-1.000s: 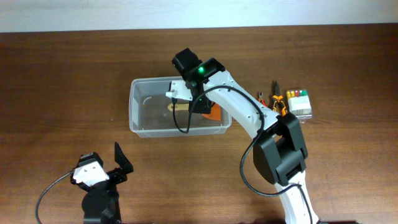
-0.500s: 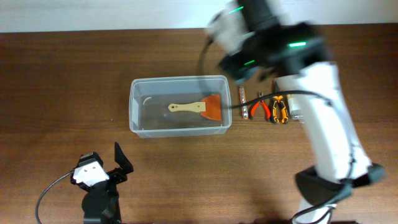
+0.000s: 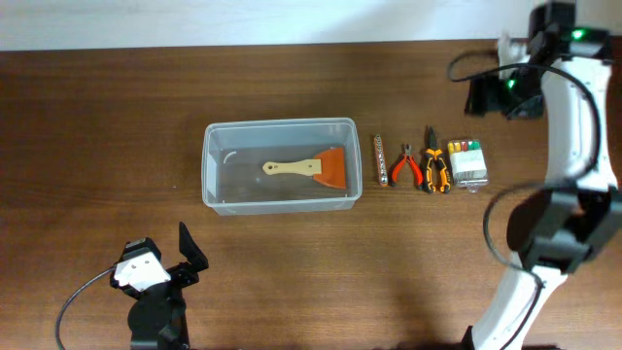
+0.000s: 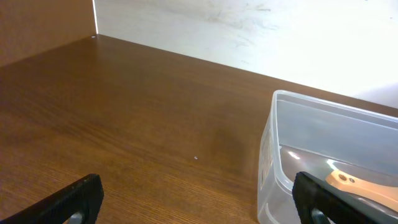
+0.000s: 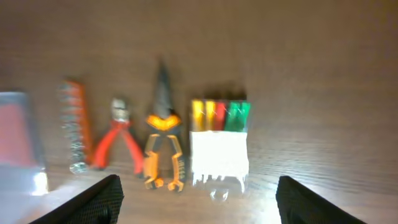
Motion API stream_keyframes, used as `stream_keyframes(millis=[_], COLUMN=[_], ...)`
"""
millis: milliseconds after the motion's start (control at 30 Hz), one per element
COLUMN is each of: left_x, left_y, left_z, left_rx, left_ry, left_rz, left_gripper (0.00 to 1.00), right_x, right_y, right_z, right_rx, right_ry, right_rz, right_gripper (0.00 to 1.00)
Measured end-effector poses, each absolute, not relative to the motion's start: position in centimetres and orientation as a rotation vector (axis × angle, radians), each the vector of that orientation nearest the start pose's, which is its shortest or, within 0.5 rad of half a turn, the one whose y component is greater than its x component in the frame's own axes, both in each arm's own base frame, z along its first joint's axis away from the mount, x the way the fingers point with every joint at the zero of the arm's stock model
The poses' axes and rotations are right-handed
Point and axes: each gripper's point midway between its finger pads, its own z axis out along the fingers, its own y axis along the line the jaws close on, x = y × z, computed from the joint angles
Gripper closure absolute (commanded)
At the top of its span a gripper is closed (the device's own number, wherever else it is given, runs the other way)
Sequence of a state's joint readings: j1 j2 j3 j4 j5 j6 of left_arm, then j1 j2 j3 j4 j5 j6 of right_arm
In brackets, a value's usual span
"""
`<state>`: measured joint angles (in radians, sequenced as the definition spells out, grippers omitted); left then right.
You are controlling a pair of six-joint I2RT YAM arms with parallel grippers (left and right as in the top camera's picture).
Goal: Pack container
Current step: 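Grasp the clear bit case with colored bits using the right gripper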
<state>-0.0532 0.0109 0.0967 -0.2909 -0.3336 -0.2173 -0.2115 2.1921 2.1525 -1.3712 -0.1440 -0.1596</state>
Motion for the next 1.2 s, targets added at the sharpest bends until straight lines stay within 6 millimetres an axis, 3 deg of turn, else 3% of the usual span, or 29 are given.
stream_keyframes(millis=[133, 267, 600, 800, 967, 1200], left_x=[22.9, 22.9, 22.9, 22.9, 22.9, 22.9], left_y=[4.4, 4.4, 4.4, 4.4, 4.4, 4.4], left_z=[14.9, 14.9, 14.9, 14.9, 14.9, 14.9], left_rx=[-0.382, -0.382, -0.382, -0.382, -0.382, -0.382], left_ry=[1.724, 1.724, 1.724, 1.724, 1.724, 1.724], left_rz=[0.1, 0.1, 0.1, 0.1, 0.1, 0.1], left_gripper=[0.01, 0.01, 0.01, 0.01, 0.01, 0.01], right_x=[44.7, 44.6, 44.2, 42.6, 42.0, 42.1], right_y=[-8.0, -8.1, -7.8, -7.3, -7.4, -7.4], right_z=[7.5, 4.4, 3.9, 1.8, 0.4, 0.3], right_rx=[0.102, 0.109, 0.097, 0.097, 0.1, 0.1], right_ry=[3.082, 3.137, 3.158, 3.213, 3.23, 3.226], right_rz=[0.173, 0.183, 0.19, 0.21, 0.201, 0.19], right_gripper=[0.21, 0.19, 0.18, 0.19, 0.25, 0.45])
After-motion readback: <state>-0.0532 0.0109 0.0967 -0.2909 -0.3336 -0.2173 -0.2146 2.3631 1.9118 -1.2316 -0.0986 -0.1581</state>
